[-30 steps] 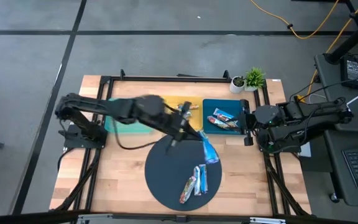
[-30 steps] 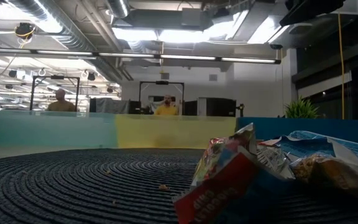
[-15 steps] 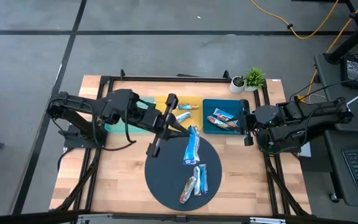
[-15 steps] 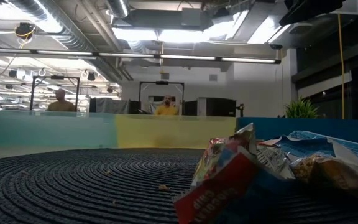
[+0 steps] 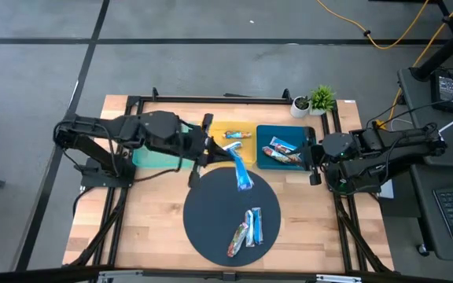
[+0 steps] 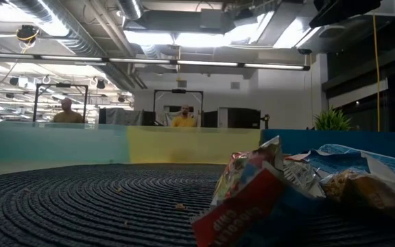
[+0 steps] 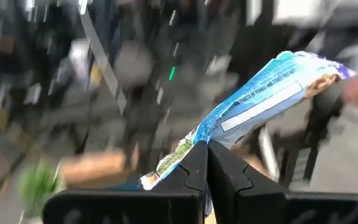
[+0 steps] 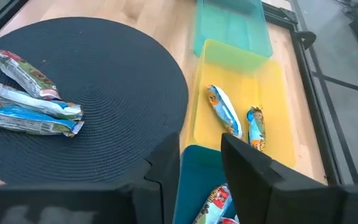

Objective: Pick and place Granola Bars by type
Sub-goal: Put the blue granola bar into the green bin

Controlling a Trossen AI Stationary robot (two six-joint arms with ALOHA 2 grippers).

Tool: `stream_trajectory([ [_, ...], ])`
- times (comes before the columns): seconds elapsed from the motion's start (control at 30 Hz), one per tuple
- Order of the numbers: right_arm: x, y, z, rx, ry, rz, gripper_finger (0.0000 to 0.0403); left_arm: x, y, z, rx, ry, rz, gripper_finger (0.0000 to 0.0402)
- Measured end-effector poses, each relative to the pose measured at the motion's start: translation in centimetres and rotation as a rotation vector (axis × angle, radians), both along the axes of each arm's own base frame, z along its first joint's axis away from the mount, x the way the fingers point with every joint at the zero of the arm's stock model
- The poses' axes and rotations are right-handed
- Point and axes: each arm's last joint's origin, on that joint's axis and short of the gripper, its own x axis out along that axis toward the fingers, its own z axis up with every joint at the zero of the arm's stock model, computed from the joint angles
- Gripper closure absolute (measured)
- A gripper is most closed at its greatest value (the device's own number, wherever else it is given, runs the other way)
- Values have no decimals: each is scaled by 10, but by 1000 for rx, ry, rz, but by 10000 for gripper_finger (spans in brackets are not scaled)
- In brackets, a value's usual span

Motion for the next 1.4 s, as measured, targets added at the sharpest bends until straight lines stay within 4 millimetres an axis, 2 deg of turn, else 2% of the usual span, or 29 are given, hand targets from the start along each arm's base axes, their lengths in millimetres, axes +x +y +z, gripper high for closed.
stream_trajectory([
  [0.23,0,0,0,0,2,1,282,-36,23,-12,-33,274,179,401],
  [0.47,0,0,0,21,0,-15,282,-90,48,-15,-51,462,417,401],
  [0.57,0,0,0,25,-1,-19,282,-112,57,-24,-67,528,570,401],
  [0.73,0,0,0,41,-3,-30,282,-135,67,-65,-112,652,807,401],
  [1.03,0,0,0,49,-5,-35,282,-150,70,-165,-247,785,1001,400],
  [1.23,0,0,0,64,-6,-47,282,-154,68,-210,-323,841,1010,401],
  [1.4,0,0,0,90,-8,-65,282,-155,68,-235,-330,876,998,401],
])
